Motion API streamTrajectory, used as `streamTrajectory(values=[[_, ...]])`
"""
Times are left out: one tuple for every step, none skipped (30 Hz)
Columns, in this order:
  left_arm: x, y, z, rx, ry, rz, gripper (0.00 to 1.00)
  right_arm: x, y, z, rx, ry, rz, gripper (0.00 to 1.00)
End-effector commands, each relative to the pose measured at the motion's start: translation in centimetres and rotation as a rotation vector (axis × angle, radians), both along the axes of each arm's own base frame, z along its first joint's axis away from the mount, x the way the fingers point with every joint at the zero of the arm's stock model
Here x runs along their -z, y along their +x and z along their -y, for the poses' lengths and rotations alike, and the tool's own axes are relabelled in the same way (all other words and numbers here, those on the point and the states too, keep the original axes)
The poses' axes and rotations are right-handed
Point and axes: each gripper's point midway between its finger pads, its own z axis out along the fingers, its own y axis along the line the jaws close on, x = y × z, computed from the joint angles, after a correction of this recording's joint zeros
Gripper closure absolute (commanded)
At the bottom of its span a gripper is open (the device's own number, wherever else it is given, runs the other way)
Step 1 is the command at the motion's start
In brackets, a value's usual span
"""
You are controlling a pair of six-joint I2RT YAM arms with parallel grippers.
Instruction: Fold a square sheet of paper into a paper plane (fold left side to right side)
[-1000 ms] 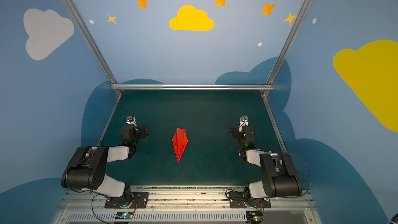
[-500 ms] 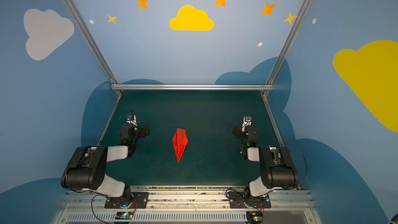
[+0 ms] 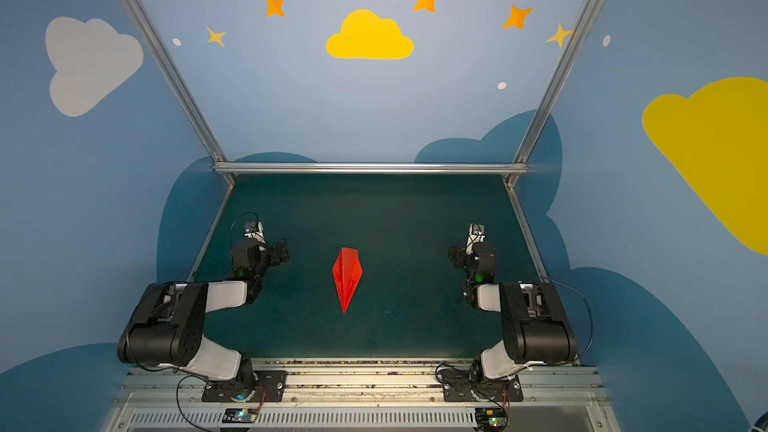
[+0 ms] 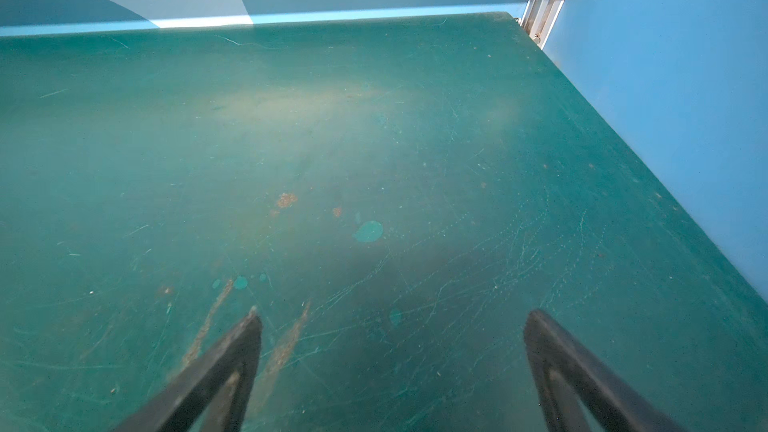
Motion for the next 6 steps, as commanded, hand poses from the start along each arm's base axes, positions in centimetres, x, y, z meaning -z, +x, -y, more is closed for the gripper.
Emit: streamTrajectory(values=[[-0.32, 0.04, 0.03, 0.005, -0.002, 0.008, 0.0, -0.86, 0.48, -0.26, -0.009, 0.011, 0.016, 0.03], [-0.35, 0.06, 0.01, 0.004, -0.002, 0.009, 0.0, -0.81, 0.42, -0.2, -0.007, 0.011, 0.016, 0.03], [-0.35, 0.07, 0.04, 0.005, -0.001, 0.009, 0.0, -0.85, 0.45, -0.23, -0.009, 0.011, 0.016, 0.03], [-0.31, 0.04, 0.01, 0.004, -0.002, 0.008, 0.0, -0.8, 0.38, -0.25, -0.009, 0.011, 0.017, 0.03], [-0.34, 0.06, 0.04, 0.006, -0.001, 0.009, 0.0, -0.97, 0.33, -0.25, -0.008, 0.008, 0.024, 0.03], [-0.32, 0.04, 0.03, 0.005, -0.001, 0.008, 0.0, -0.94, 0.27, -0.3, -0.011, 0.006, 0.022, 0.03]])
